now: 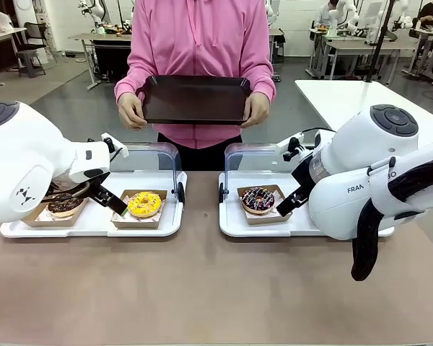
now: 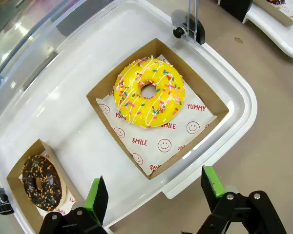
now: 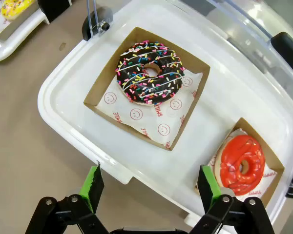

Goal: Provide the desired donut to the person.
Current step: Pick up and lift the Paper togo box containing the Donut pointed at by the person.

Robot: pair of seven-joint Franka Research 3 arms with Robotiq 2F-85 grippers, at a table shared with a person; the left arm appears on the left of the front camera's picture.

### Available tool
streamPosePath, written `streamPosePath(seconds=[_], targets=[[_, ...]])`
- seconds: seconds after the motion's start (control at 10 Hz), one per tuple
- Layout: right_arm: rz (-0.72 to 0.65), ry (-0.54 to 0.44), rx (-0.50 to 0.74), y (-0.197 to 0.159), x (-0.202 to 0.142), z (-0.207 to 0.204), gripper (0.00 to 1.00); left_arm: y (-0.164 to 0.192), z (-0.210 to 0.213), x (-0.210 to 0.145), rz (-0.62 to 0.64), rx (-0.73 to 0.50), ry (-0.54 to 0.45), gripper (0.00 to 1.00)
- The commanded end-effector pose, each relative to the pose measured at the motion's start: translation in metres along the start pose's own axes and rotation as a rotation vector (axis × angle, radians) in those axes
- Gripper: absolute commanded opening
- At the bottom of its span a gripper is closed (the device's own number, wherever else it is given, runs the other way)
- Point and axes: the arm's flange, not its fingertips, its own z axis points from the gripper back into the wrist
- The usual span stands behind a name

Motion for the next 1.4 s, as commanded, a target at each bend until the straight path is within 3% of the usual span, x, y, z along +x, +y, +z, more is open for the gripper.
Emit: streamPosePath(seconds=[0.0, 0.7, 0.8, 1.0, 1.3], targets=[[0.000, 0.000, 0.000, 0.000, 0.000, 0.000, 1.00, 0.000, 0.000, 0.000, 0.000, 0.000, 0.000, 1.00], [0.000, 0.000, 0.000, 0.000, 0.000, 0.000, 1.00, 0.000, 0.000, 0.000, 0.000, 0.000, 0.000, 1.00], [0.036, -0.026, 0.042, -0.007, 0.001, 0.027, 1.00, 0.005, 0.027, -0.001, 0.006, 0.000, -0.003, 1.00], [0.180, -0.028, 0.264, -0.031, -0.004, 0.085, 1.00, 0.022, 0.083, -0.015, 0.008, -0.058, 0.037, 1.00], [0.283, -0.115, 0.363, -0.062, -0.027, 0.135, 1.00, 0.059, 0.120, -0.053, -0.047, -0.194, 0.000, 1.00]])
